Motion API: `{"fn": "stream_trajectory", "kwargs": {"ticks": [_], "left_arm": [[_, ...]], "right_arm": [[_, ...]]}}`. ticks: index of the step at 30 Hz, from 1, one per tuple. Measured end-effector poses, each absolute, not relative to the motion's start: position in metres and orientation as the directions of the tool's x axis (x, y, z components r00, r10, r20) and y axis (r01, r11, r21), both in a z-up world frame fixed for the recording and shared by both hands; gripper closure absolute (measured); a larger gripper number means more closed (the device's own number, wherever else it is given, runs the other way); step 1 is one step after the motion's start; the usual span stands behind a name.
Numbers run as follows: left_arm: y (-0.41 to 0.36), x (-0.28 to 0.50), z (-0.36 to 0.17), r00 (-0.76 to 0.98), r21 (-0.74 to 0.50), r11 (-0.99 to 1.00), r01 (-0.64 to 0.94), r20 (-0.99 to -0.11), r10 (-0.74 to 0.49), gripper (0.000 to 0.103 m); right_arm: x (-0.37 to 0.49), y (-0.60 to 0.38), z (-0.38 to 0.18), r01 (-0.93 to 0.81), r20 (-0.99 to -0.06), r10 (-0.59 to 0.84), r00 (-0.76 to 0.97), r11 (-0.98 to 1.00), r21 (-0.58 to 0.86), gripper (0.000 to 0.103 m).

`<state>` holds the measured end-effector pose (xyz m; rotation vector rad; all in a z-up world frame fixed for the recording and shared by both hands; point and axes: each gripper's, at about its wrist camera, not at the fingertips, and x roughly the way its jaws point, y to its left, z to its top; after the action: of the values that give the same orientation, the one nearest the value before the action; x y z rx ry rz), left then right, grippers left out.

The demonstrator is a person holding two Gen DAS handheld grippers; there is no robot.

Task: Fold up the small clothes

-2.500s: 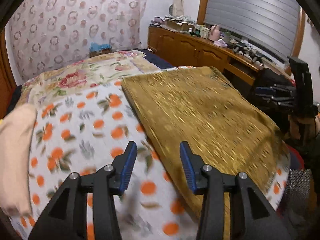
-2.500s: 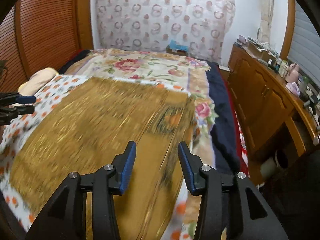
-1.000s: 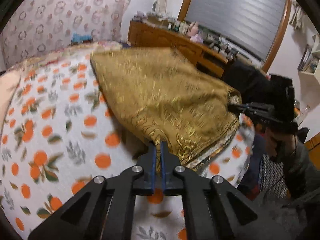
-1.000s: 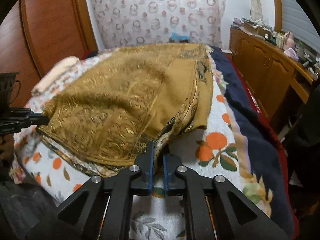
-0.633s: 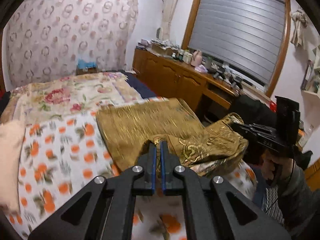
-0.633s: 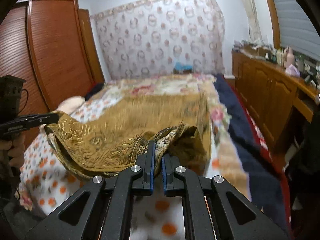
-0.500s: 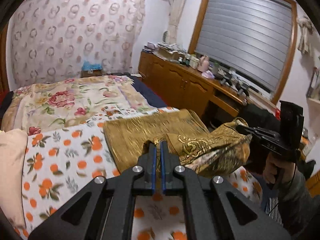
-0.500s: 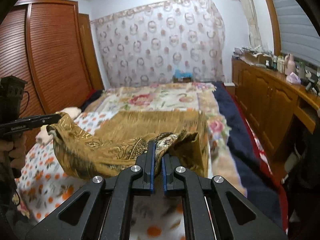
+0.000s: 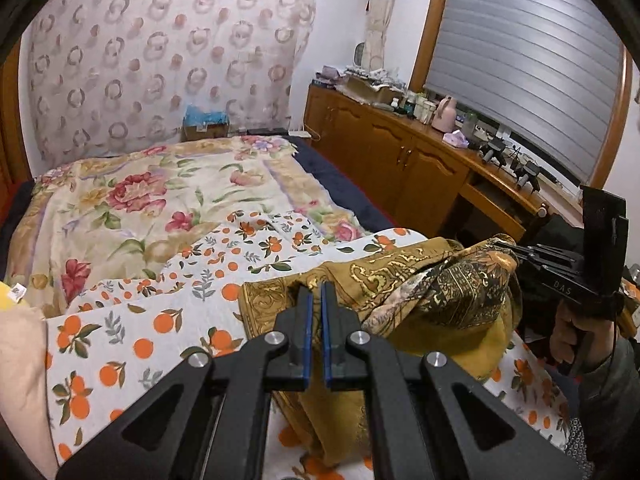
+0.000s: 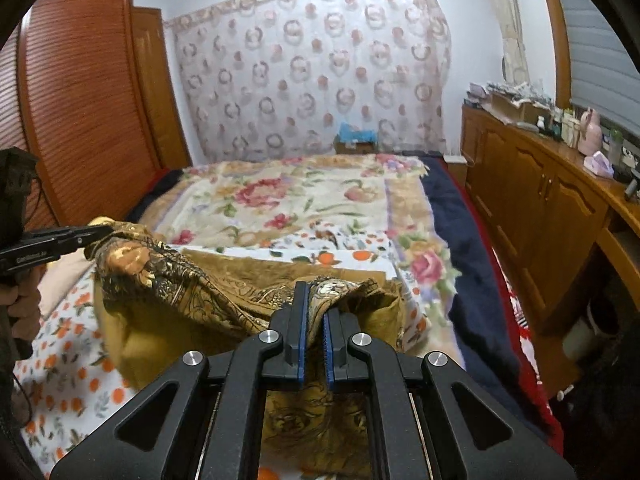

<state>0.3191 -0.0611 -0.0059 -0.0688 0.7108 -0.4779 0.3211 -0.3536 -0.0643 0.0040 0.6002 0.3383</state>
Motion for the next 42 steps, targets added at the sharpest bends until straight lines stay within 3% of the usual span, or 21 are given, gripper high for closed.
{"fn": "stream_trajectory", "kwargs": {"ticks": [4, 6, 7, 8, 10, 11, 12, 21, 31, 35, 36, 37, 38, 42], "left_arm": [[-0.061, 0.330, -0.011, 0.632, -0.238, 0.886, 0.397, -0.629, -0.453, 0.101], [-0.061, 0.330, -0.008, 0.625, -0.249, 0.875, 0.415, -0.621, -0.473, 0.096], [-0.061, 0.330, -0.007, 0.619, -0.258, 0.867, 0.427, -0.615, -0.488, 0.094], [-0.061, 0.329, -0.006, 0.616, -0.262, 0.862, 0.434, -0.613, -0.496, 0.089], [-0.062, 0.327, -0.004, 0.616, -0.251, 0.864, 0.437, -0.616, -0.491, 0.073], [-0.061, 0.324, -0.002, 0.626, -0.241, 0.867, 0.436, -0.611, -0.485, 0.060], [-0.060, 0.322, 0.001, 0.638, -0.231, 0.870, 0.436, -0.603, -0.479, 0.058], [-0.052, 0.316, -0.003, 0.633, -0.202, 0.877, 0.435, -0.624, -0.458, 0.054], [-0.068, 0.358, -0.051, 0.568, -0.177, 0.903, 0.391, -0.726, -0.388, 0.054], [-0.070, 0.371, -0.060, 0.557, -0.177, 0.907, 0.383, -0.739, -0.379, 0.054], [-0.069, 0.373, -0.062, 0.554, -0.187, 0.908, 0.376, -0.739, -0.382, 0.054], [-0.068, 0.374, -0.063, 0.555, -0.194, 0.909, 0.369, -0.739, -0.383, 0.054], [-0.066, 0.376, -0.064, 0.556, -0.195, 0.911, 0.362, -0.740, -0.379, 0.054], [-0.062, 0.381, -0.072, 0.544, -0.206, 0.918, 0.338, -0.753, -0.369, 0.054]], "right_arm": [[0.337, -0.354, -0.070, -0.300, -0.586, 0.300, 0.753, 0.949, 0.100, 0.097], [0.342, -0.353, -0.070, -0.294, -0.597, 0.298, 0.745, 0.950, 0.107, 0.096], [0.345, -0.354, -0.069, -0.290, -0.600, 0.294, 0.744, 0.951, 0.106, 0.090], [0.345, -0.354, -0.068, -0.284, -0.597, 0.287, 0.749, 0.953, 0.102, 0.082], [0.347, -0.356, -0.063, -0.283, -0.584, 0.289, 0.758, 0.953, 0.104, 0.077], [0.348, -0.357, -0.062, -0.282, -0.582, 0.288, 0.760, 0.954, 0.105, 0.071], [0.349, -0.358, -0.060, -0.273, -0.579, 0.277, 0.767, 0.957, 0.096, 0.066], [0.333, -0.377, -0.058, -0.268, -0.562, 0.250, 0.788, 0.962, 0.053, 0.055], [0.366, -0.374, -0.101, -0.294, -0.678, 0.248, 0.692, 0.954, 0.048, 0.054], [0.382, -0.375, -0.111, -0.304, -0.698, 0.262, 0.666, 0.950, 0.066, 0.057], [0.385, -0.375, -0.111, -0.311, -0.700, 0.270, 0.661, 0.948, 0.071, 0.064], [0.387, -0.374, -0.112, -0.329, -0.698, 0.287, 0.657, 0.941, 0.077, 0.086], [0.387, -0.373, -0.110, -0.339, -0.686, 0.292, 0.667, 0.938, 0.070, 0.098], [0.387, -0.380, -0.106, -0.273, -0.648, 0.240, 0.723, 0.961, 0.051, 0.100]]}}
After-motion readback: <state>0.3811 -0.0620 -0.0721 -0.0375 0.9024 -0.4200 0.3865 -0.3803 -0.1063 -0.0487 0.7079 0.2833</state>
